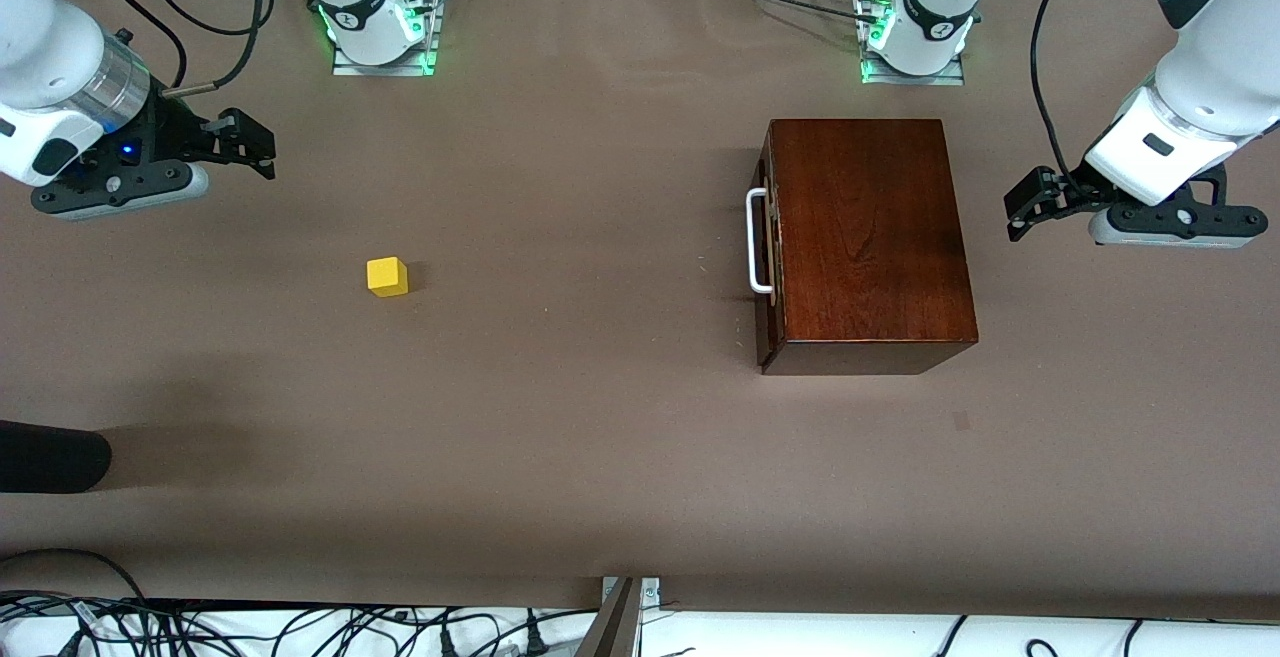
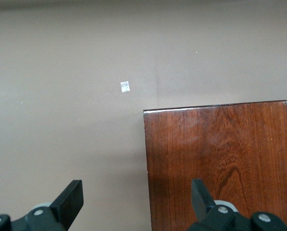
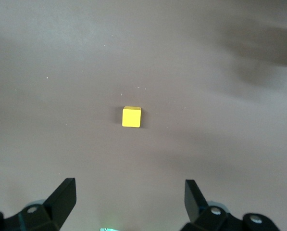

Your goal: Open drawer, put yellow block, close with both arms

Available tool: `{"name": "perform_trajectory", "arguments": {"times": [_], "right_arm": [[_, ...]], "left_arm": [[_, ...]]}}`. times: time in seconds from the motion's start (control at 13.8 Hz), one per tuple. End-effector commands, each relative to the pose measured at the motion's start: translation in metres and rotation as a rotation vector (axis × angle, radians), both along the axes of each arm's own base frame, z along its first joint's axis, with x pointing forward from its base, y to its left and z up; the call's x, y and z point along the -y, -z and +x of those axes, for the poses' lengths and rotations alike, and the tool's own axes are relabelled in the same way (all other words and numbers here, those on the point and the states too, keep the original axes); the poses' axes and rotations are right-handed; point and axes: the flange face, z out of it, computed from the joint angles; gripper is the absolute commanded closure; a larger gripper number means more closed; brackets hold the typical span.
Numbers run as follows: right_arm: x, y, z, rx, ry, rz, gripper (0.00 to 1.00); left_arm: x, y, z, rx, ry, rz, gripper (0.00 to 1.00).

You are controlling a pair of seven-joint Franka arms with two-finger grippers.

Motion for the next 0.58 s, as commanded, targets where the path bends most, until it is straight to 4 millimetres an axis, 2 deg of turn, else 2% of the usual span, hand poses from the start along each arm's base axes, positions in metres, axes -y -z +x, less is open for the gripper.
{"name": "perform_trajectory", "arguments": {"times": [0.0, 0.51], "right_arm": [[0.0002, -0.0064, -0.0005, -0.003, 0.005, 0.013, 0.0], [-0.0017, -0.0071, -0.0008, -0.002, 0.002, 0.015, 0.0]], "left_arm": [[-0.001, -0.0058, 0.0032, -0.002, 0.008, 0.006, 0.0], [0.0047, -0.0079, 0.0012, -0.022, 0.019, 0.009, 0.0]]}}
